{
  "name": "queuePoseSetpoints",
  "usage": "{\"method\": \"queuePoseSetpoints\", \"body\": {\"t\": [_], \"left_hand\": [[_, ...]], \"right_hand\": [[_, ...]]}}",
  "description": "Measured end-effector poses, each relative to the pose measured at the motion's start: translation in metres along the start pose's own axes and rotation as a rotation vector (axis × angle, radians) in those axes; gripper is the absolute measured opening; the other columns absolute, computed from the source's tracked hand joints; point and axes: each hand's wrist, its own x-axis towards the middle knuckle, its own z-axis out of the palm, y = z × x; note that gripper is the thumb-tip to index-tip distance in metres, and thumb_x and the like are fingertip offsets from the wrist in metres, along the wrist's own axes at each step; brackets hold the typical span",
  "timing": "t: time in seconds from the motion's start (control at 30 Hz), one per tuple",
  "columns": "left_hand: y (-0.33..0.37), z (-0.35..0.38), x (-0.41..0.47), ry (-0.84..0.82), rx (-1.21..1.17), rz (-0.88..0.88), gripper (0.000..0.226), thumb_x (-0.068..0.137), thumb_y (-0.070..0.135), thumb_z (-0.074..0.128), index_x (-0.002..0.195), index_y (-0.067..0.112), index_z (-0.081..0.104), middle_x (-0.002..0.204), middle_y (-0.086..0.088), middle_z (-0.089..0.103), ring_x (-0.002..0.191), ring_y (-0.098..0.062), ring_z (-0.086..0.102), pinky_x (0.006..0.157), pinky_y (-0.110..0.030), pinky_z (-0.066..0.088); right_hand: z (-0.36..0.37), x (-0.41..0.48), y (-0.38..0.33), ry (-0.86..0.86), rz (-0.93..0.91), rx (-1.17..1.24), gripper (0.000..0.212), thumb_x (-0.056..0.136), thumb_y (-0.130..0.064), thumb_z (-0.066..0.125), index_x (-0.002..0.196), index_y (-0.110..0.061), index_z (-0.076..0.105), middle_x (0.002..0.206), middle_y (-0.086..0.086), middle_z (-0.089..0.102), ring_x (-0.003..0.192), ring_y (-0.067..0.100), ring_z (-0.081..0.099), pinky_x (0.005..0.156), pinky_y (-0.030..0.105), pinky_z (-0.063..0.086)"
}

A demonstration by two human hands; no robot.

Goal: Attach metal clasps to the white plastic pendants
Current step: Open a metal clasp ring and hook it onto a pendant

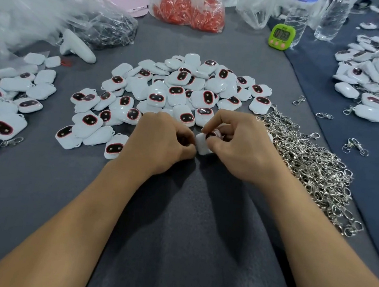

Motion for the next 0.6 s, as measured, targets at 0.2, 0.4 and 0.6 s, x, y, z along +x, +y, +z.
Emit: {"method": "queuePoseSetpoints", "body": {"t": [0.2,0.4,0.6], "left_hand": [[0.003,-0.002,0.000,0.168,0.123,0.234,0.013,0.075,0.041,0.081,0.078,0.028,0.079,0.065,0.007,0.068,0.062,-0.013,0.060,0.063,-0.030,0.046],[0.000,0.000,0.002,0.159,-0.502,0.022,0.021,0.076,0.015,0.085,0.085,0.033,0.080,0.078,0.016,0.077,0.072,-0.002,0.073,0.067,-0.013,0.054],[0.004,-0.007,0.006,-0.033,-0.885,-0.113,0.019,0.082,0.009,0.077,0.084,0.027,0.082,0.076,-0.003,0.077,0.068,-0.012,0.074,0.059,-0.018,0.055]], "right_hand": [[0.003,0.002,-0.001,0.014,0.158,0.339,0.020,0.087,-0.003,0.066,0.083,-0.022,0.071,0.064,0.000,0.068,0.048,0.018,0.051,0.049,0.027,0.043],[-0.004,0.006,-0.006,0.012,0.330,0.737,0.027,0.090,0.012,0.055,0.082,-0.009,0.068,0.069,0.011,0.059,0.042,0.018,0.044,0.037,0.019,0.031],[-0.009,0.007,-0.004,-0.076,0.414,0.971,0.029,0.091,0.008,0.052,0.079,-0.011,0.070,0.062,0.006,0.061,0.042,0.015,0.044,0.041,0.020,0.033]]}}
